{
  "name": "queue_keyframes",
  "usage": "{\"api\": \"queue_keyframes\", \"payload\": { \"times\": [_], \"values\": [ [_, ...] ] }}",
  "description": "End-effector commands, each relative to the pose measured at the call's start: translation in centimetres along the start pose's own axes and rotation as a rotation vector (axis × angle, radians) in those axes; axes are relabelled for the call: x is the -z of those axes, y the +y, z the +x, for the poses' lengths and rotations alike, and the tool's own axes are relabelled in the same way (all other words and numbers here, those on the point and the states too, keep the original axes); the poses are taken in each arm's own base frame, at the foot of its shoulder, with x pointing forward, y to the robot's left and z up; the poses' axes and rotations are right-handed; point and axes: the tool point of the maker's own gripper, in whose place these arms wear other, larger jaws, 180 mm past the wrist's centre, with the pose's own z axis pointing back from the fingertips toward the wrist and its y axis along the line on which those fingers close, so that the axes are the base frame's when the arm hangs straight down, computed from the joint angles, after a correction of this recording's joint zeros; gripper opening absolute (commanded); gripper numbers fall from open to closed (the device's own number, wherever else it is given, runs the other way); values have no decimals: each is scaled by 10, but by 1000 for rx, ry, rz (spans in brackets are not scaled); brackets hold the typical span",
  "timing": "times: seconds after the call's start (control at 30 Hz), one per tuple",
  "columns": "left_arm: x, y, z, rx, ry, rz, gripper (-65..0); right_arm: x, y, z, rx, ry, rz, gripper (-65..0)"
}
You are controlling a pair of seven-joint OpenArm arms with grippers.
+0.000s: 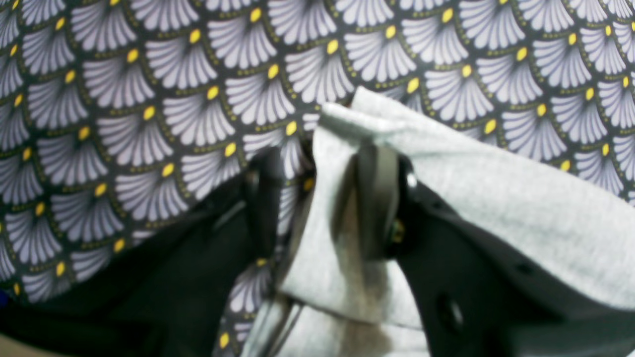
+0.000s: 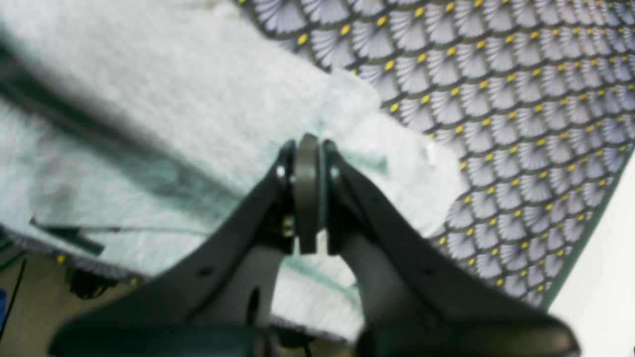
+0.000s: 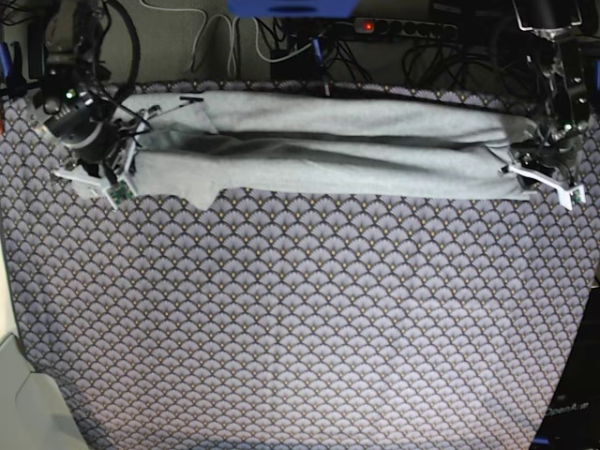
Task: Fold the T-shirt properly
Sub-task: 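Grasp the sleeve with the right gripper and tuck it onto the fold, then hold the folded strip's ends with both grippers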
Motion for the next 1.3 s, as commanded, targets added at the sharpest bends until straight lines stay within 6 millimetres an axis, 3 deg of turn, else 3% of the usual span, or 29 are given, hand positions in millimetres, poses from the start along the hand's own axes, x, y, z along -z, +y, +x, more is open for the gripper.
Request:
{"api": "queue_keyframes", "payload": {
  "times": [0.0, 0.3, 0.57, 0.97, 1.27],
  "values": [
    [-2, 4, 6, 16, -4, 5, -399, -5, -5, 2, -4, -10, -20, -650],
    [-2, 5, 5, 18, -3, 8, -399, -7, 12, -17, 9, 27, 16, -650],
    [-2, 4, 6, 20, -4, 6, -398, -12, -3, -34, 75, 61, -31, -650],
    [-2, 5, 4, 19, 0, 8, -397, -11, 0, -38, 74, 77, -23, -650],
    [-3, 4, 6, 18, -5, 4, -397, -1, -9, -68, 104, 308, -14, -650]
  ]
}}
